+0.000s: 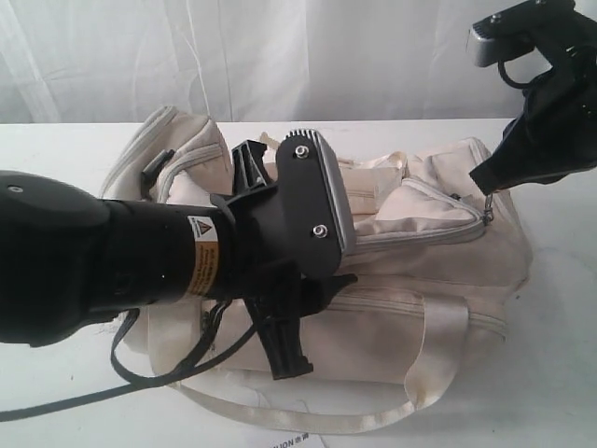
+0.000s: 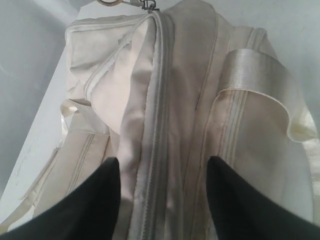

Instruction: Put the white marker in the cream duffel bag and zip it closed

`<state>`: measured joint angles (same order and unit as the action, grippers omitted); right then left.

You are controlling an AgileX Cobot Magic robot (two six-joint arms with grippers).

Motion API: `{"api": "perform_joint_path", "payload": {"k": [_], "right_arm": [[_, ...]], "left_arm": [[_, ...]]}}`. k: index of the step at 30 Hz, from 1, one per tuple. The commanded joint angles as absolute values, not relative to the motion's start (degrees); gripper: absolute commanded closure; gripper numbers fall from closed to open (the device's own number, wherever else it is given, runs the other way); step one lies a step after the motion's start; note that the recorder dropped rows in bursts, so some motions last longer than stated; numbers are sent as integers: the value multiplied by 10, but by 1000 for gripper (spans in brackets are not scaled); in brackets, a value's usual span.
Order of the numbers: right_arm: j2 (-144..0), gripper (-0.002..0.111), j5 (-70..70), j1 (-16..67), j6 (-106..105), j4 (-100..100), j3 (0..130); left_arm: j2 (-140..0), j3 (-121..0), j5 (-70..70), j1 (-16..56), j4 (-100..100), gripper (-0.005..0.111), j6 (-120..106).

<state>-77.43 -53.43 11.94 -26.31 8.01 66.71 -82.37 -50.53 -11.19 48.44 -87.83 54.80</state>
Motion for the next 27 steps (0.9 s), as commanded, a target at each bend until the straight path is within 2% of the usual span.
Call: {"api": "perform_joint_path", "payload": {"k": [1,6,9,13,14,27], "right_arm": [[-774,108,-525,114,-270,84,666],[-774,108,-525,114,-271,90,666],[-774,108,-526,114,-271,91,666],[-774,108,-528,114,-271,91,666],[-774,108,-526,114,-274,91,666],[-800,108,-470,114,-282,45,666]], "left_arm": [[-849,-532,-107,487,-885,50,555],[-884,-556,-109,487,-885,54,555],[-896,-565,-122,487,-885,72,554],[-897,-574,-148,487,-893,104,553],[-896,-574,-156,487,-899,107,551],[-893,-574,-213,487,-962,107,573]]}}
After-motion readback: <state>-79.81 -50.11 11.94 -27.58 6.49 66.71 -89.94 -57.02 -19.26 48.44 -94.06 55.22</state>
